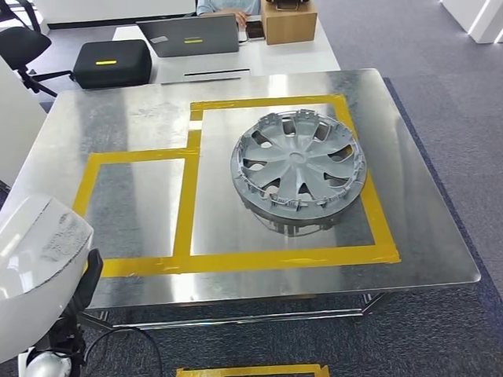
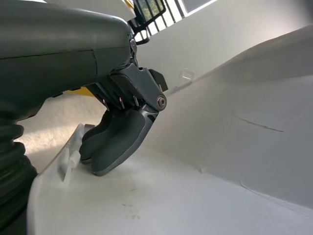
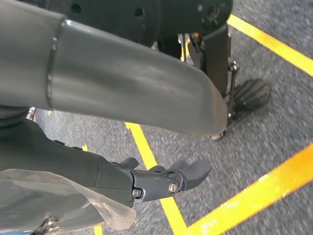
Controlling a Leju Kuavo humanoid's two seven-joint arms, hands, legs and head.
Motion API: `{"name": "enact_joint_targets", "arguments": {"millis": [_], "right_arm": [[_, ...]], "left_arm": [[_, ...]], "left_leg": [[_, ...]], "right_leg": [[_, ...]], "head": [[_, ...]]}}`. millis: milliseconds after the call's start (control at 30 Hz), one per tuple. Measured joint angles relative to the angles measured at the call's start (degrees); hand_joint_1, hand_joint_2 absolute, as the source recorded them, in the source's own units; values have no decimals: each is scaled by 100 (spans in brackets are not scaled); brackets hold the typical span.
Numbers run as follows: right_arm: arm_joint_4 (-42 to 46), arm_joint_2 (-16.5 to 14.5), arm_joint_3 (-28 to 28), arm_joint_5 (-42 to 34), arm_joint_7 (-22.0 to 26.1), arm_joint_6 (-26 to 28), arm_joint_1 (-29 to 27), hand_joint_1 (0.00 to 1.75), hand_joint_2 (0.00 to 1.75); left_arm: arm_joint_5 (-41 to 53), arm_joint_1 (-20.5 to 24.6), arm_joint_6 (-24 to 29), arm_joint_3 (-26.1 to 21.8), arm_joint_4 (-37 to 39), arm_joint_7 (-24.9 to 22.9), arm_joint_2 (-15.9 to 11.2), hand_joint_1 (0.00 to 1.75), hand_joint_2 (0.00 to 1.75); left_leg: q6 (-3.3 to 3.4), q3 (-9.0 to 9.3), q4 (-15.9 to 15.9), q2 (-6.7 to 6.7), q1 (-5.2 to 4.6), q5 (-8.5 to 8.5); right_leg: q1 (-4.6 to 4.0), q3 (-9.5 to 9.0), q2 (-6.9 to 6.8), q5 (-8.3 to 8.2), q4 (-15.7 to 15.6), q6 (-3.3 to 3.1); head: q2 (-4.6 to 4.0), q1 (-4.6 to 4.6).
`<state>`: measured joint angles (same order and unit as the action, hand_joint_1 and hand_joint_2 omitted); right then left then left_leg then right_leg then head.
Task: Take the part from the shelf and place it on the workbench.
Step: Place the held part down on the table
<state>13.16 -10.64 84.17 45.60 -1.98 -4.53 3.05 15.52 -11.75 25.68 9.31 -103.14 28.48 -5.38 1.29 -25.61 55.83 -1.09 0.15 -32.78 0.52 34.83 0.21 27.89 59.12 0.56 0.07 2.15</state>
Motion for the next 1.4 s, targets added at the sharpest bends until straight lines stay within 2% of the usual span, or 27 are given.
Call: {"name": "enact_joint_targets", "arguments": {"millis": [200, 267, 1400], "right_arm": [[0, 0, 0, 0, 2, 1, 4, 0, 0], [0, 0, 0, 0, 2, 1, 3, 0, 0], [0, 0, 0, 0, 2, 1, 3, 0, 0]], "left_arm": [[0, -1, 0, 0, 0, 0, 0, 175, 175], [0, -2, 0, 0, 0, 0, 0, 175, 175], [0, -2, 0, 0, 2, 0, 0, 175, 175]], "left_leg": [[-110, 8, -17, 0, 1, 11], [-125, 10, -14, 0, -2, 12], [-124, 35, 1, 1, -23, 9]], "right_leg": [[0, -15, -7, -4, 3, -5], [3, -23, -9, -11, 2, -3], [22, -69, -9, -29, -28, 21]], "head": [[0, -3], [0, -4], [0, -4]]}}
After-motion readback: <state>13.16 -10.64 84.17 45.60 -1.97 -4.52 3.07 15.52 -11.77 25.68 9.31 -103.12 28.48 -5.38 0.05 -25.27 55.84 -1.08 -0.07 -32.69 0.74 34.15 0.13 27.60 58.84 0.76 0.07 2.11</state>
